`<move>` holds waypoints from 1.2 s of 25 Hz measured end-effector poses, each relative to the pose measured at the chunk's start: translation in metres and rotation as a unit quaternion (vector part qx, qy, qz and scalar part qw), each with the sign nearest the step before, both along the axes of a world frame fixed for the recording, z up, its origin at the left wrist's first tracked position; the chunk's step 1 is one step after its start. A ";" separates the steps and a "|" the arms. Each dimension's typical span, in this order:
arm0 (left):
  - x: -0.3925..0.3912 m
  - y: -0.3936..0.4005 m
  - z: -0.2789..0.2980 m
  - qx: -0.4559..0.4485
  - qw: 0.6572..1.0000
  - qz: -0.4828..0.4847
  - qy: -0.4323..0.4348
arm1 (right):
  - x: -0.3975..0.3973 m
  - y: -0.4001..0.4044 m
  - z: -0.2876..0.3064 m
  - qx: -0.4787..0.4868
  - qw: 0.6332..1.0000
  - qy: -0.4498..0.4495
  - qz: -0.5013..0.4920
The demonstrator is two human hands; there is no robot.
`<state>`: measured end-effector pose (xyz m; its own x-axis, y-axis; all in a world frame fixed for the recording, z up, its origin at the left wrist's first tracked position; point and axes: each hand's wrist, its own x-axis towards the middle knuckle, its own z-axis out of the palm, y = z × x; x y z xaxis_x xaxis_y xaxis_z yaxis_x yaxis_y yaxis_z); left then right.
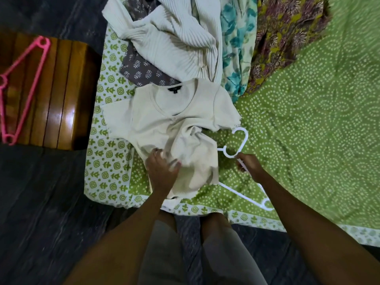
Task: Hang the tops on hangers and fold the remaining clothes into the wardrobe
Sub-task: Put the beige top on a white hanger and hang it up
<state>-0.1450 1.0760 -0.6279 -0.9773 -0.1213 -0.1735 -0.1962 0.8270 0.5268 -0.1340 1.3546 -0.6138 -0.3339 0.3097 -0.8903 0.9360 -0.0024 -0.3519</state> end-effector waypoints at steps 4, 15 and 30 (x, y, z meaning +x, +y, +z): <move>0.036 0.035 -0.001 -0.093 0.959 -0.264 -0.038 | 0.023 -0.013 0.008 0.010 0.997 0.079 0.023; 0.049 0.045 -0.009 0.036 0.924 -0.254 -0.282 | 0.070 0.072 0.020 0.181 0.963 0.170 -0.108; -0.100 -0.008 0.005 0.101 0.986 -0.090 -0.100 | -0.103 -0.016 0.062 0.117 0.938 0.309 -0.100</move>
<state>-0.2454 1.0676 -0.6231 -0.9239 0.1070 -0.3673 -0.1725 0.7405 0.6496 -0.2370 1.3383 -0.5515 -0.6785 0.5845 -0.4450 0.5412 -0.0119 -0.8408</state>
